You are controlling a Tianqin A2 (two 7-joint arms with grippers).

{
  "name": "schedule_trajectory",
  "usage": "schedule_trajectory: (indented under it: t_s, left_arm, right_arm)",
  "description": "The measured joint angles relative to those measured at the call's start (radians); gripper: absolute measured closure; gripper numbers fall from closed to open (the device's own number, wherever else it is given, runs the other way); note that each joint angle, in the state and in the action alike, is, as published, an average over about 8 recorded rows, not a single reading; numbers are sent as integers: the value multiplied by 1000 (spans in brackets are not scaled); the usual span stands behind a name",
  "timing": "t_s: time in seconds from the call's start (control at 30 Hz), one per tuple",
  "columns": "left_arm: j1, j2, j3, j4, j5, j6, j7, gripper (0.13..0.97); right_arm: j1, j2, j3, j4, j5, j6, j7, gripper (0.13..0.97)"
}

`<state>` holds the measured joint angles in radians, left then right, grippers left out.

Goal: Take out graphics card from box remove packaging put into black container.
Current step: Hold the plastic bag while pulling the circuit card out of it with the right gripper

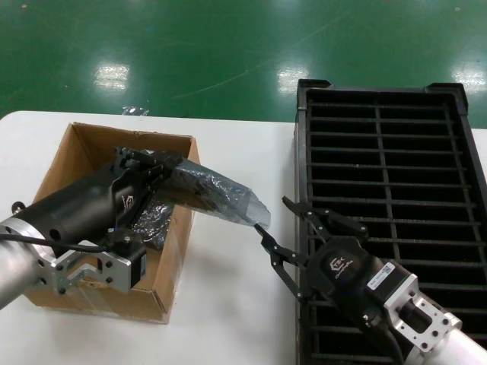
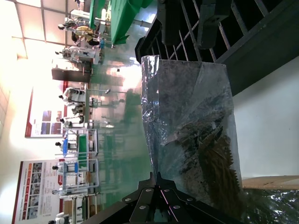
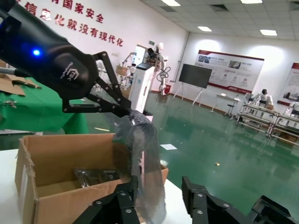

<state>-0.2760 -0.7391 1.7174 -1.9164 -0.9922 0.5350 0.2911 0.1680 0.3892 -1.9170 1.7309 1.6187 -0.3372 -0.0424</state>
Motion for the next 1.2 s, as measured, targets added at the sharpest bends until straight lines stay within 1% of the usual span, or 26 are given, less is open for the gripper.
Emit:
schedule_trajectory:
  t_s: [0.2,0.23,0.5,0.63,0.87,1.2]
  left_arm:
    - [0,0,0,0,0,0,0,958]
    - [0,0,0,0,0,0,0,958]
    - [0,0,0,0,0,0,0,958]
    - [0,0,0,0,0,0,0,958]
    - [0,0,0,0,0,0,0,958]
    - [0,0,0,0,0,0,0,958]
  right_arm:
    - [1,5,-15,4,-15,-5,10,765]
    - [3,5,-18,4,-18,-7,11,765]
    - [23,1,-34,-12,-19,-28,-6,892]
    - [36,-2,-36,-24,-11,-40,-23,892]
    - [67,-13,-32,-62,12,-63,-60,948]
    - [168,-55,-25,-193,52,-118,-132,961]
